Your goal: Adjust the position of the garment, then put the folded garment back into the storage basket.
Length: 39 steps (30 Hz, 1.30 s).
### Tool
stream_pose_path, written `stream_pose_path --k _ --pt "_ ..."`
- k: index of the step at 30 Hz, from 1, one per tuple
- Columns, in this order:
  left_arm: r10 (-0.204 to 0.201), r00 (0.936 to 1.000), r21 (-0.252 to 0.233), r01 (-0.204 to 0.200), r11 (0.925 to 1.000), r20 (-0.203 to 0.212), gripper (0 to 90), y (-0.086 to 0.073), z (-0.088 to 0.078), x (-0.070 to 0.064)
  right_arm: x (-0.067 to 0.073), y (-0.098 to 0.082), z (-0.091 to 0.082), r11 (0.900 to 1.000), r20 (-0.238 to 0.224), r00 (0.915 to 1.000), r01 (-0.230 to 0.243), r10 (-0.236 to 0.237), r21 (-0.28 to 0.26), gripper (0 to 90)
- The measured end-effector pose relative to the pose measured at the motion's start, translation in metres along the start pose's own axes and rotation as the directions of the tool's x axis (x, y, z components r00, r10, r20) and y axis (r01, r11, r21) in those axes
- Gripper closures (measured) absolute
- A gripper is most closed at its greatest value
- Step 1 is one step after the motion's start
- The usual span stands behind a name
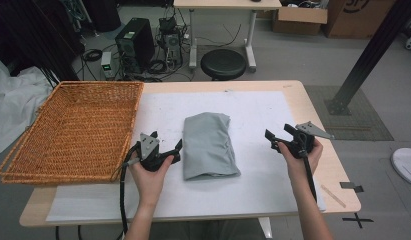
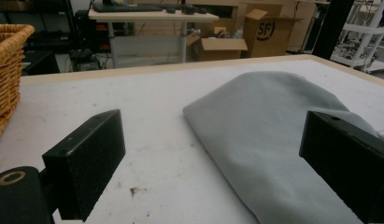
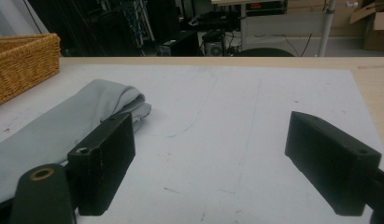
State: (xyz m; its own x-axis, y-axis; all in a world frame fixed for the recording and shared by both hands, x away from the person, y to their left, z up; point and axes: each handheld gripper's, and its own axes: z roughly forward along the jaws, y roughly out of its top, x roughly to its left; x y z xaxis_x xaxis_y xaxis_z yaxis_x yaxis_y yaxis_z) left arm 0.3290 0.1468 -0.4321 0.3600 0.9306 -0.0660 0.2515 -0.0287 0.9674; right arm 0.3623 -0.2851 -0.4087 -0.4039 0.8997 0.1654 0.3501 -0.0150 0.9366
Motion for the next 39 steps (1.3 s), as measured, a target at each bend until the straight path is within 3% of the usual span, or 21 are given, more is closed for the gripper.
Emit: stream_pose_path --k 39 --pt "-0.01 0.9998 -0.002 0.01 1.0 0.015 7.5 0.006 0.005 -0.007 -0.004 -0.001 -0.011 1.0 0.003 1.0 -0.008 0.008 -0.023 16.0"
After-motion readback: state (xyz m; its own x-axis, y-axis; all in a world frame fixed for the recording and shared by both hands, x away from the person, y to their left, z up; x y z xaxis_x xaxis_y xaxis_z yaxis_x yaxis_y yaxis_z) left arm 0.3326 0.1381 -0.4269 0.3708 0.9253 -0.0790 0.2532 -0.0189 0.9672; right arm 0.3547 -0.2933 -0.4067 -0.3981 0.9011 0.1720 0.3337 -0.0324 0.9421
